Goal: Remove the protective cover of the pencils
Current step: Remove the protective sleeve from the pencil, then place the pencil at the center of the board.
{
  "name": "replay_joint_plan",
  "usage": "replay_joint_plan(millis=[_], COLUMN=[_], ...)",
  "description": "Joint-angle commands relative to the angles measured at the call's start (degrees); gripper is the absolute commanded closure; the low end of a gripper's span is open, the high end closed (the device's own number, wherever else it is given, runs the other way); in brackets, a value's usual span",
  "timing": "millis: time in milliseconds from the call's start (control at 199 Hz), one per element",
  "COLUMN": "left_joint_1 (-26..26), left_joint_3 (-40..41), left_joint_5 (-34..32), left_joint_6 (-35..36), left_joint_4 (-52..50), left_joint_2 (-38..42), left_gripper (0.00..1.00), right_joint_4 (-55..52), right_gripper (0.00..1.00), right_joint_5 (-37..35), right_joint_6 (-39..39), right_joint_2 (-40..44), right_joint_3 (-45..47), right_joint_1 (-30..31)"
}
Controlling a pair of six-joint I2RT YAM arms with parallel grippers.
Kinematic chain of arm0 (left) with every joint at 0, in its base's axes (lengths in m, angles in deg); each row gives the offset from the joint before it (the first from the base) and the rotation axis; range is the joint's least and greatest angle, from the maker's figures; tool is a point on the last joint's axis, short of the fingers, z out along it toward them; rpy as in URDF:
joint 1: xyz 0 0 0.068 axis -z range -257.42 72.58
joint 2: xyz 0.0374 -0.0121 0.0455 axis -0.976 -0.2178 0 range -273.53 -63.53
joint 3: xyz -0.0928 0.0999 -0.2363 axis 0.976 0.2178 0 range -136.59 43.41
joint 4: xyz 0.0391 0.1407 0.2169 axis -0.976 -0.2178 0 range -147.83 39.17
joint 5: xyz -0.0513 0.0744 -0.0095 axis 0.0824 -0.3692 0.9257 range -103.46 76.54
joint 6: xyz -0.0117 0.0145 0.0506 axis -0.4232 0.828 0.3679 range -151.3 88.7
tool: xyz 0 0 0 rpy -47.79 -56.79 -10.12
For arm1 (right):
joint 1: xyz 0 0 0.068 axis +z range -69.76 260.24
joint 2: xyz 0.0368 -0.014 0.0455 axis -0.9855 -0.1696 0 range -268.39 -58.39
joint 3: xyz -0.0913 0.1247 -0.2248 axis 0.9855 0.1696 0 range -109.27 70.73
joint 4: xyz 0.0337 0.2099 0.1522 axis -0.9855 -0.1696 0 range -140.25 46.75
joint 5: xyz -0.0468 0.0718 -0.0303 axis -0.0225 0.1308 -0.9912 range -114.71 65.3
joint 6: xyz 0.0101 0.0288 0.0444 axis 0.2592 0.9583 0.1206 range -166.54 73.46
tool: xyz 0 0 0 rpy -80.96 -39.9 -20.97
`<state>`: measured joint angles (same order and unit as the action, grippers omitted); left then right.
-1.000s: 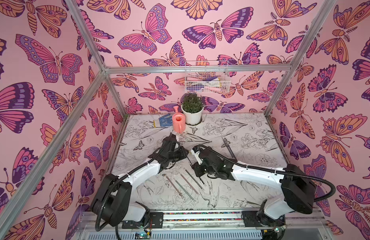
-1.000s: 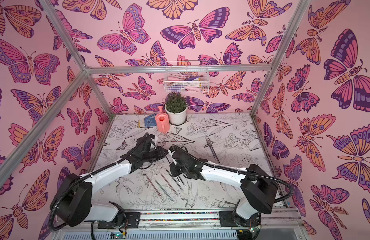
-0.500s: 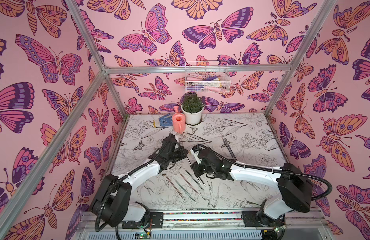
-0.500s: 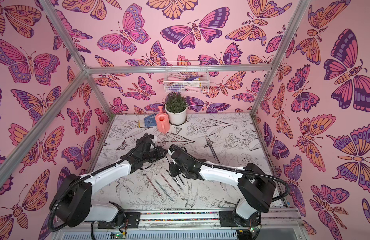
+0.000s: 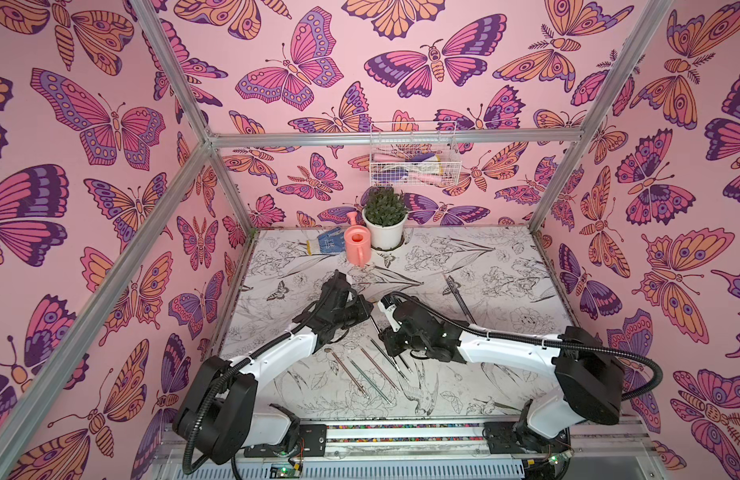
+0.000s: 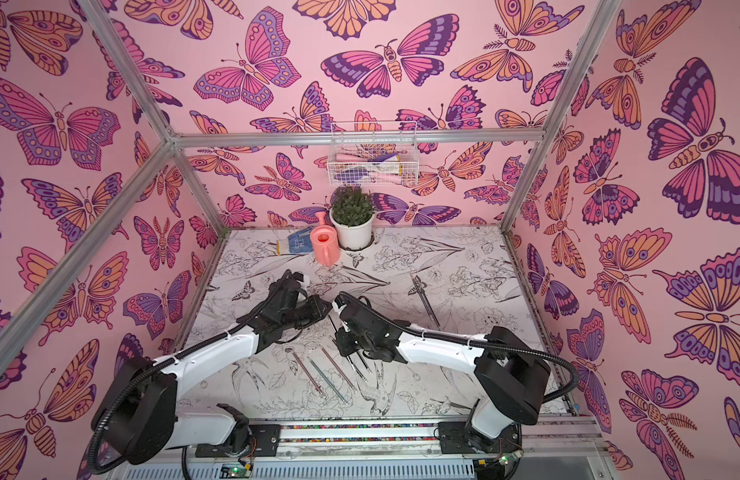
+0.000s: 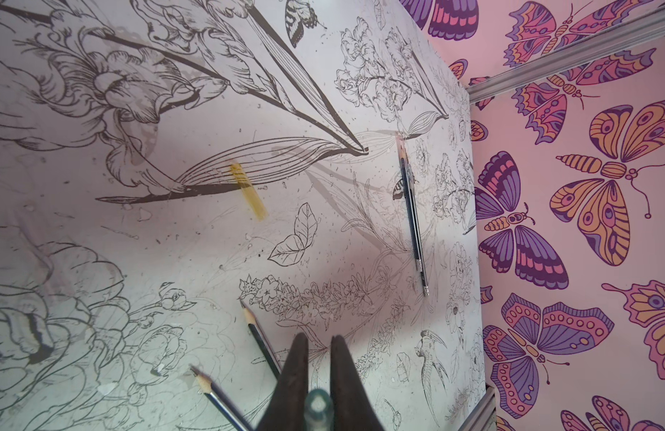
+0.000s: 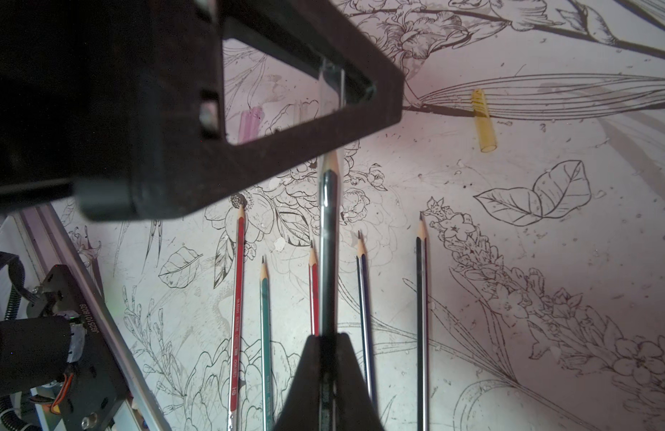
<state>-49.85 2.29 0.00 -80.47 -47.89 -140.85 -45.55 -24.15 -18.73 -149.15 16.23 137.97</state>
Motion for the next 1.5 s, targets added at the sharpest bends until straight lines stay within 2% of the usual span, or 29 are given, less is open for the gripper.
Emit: replay_joint_plan(millis=[0,597,762,973,1233,1499], left_joint_1=[-1.6,-5.1,-5.6,-5.8,-5.8,-5.8], left_joint_3=[1.2,3.3,3.6,3.8,3.8,3.7], left_joint_5=[-0.9,-0.3,-0.2,-0.3,-1.1,-1.3], left_joint_6=[-1.0,-2.0,-2.1,-1.7,-1.5,-1.4], left_joint_4=[0.1,0.3,0.3,0.2,-0.3,-0.7], left_joint_2=[0.2,3.0,2.9,3.5,3.8,3.8], left_gripper=[0.88,0.88,0.88,0.89,0.88,0.89], right_joint_4=[-0.6,-1.4,-1.3,-4.6,-3.9,-2.4], right_gripper=[0.96,0.97,0.98,0.97,0.95,0.95], right_joint_5=[0.4,-0.2,-1.0,-5.8,-6.3,-3.8], right_joint_6=[-1.1,-1.1,-1.4,-2.7,-2.6,-3.0], right_joint_2=[-0.8,-2.8,-1.2,3.5,7.7,6.6], right_joint_3=[-1.8,-2.3,-0.8,1.2,7.7,10.7], right_joint_1=[1.4,5.7,6.5,6.3,1.1,-7.3])
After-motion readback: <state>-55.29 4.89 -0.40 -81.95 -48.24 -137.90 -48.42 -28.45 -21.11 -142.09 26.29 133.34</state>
